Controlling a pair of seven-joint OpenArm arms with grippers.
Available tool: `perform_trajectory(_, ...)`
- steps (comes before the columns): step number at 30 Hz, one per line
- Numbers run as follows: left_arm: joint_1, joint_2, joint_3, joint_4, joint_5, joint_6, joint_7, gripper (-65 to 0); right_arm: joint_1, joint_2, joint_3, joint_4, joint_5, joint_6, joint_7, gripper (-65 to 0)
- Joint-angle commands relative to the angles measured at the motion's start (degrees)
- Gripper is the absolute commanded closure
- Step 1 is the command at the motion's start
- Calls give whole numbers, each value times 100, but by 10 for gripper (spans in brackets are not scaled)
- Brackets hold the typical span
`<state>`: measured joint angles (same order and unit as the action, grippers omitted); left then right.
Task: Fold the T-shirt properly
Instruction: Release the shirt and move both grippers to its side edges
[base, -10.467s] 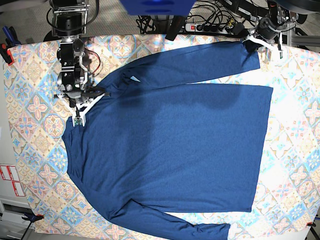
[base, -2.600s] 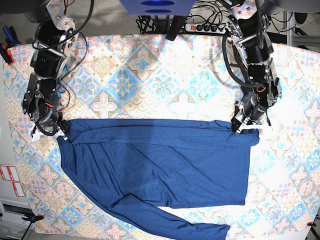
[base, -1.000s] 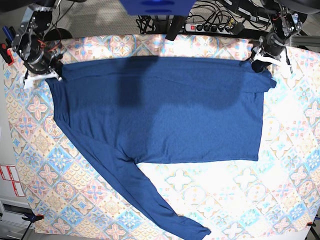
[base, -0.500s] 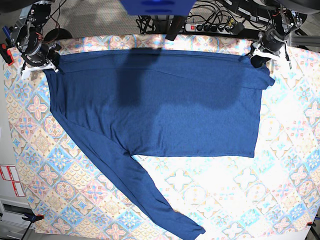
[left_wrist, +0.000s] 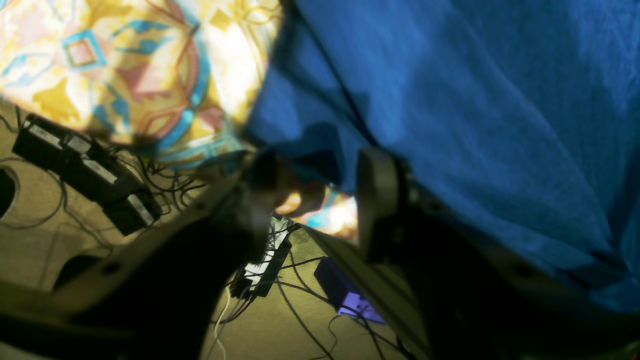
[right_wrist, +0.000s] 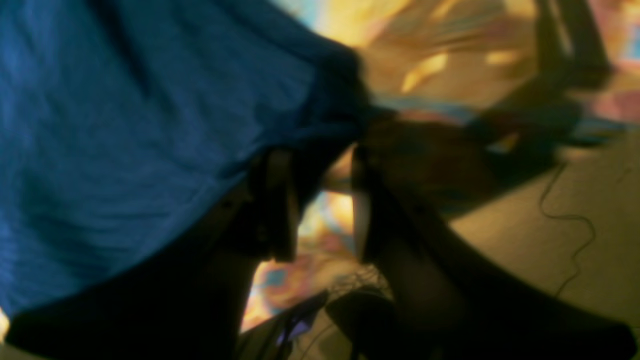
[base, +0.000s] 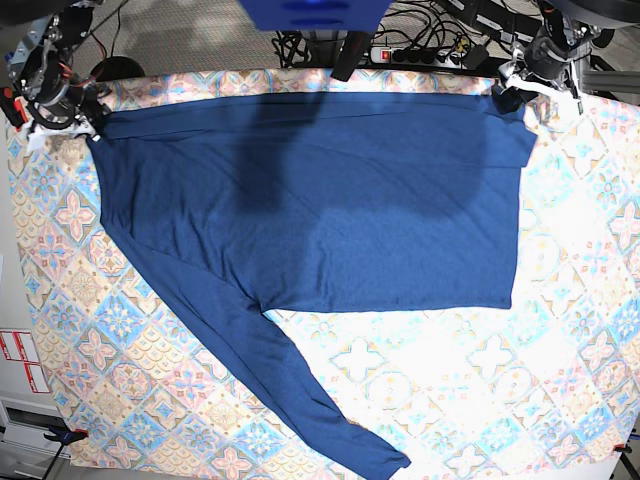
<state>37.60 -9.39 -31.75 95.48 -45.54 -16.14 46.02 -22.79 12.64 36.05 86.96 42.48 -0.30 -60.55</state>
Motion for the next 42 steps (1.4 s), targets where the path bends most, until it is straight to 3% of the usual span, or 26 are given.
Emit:
perform_trajectory(1, 59, -68, -56, 118, -92, -34, -79, -293, -3, 111, 135, 109, 47, 16, 64, -175)
perform_trajectory(8, 59, -33, -504, 118, -347, -43, -79, -348, -3, 111, 663, 109, 47, 16, 47, -176)
perform_trajectory(15, 24, -77, -575, 135, -690, -43, -79, -358, -3, 94, 733, 117, 47, 16, -384, -178)
perform_trajectory(20, -169, -68, -575, 135, -708, -43, -79, -358, -3, -29, 742, 126, 38, 16, -569, -239)
perform_trajectory(26, -670, -85, -821, 135, -883, -43, -70, -358, 173, -29, 830, 408, 38, 16, -569, -263)
perform_trajectory(29, -1119, -349, -865, 127, -875, -34, 211, -358, 498, -20, 803, 671, 38, 16, -621, -263)
perform_trajectory(32, -1549, -384, -865, 100, -857, -25, 413, -358, 788, 120, 557, 838, 38, 16, -621, -263)
perform_trajectory(36, -2033, -587, -847, -5, -822, -17, 431, -358, 1184, 384, -287, 838, -156, 16, -569, -263)
perform_trajectory(42, -2947, -754, -821, -876, -171, -17, 440, -358, 1782, 437, -1368, 829, -1290, 25, -375, -263)
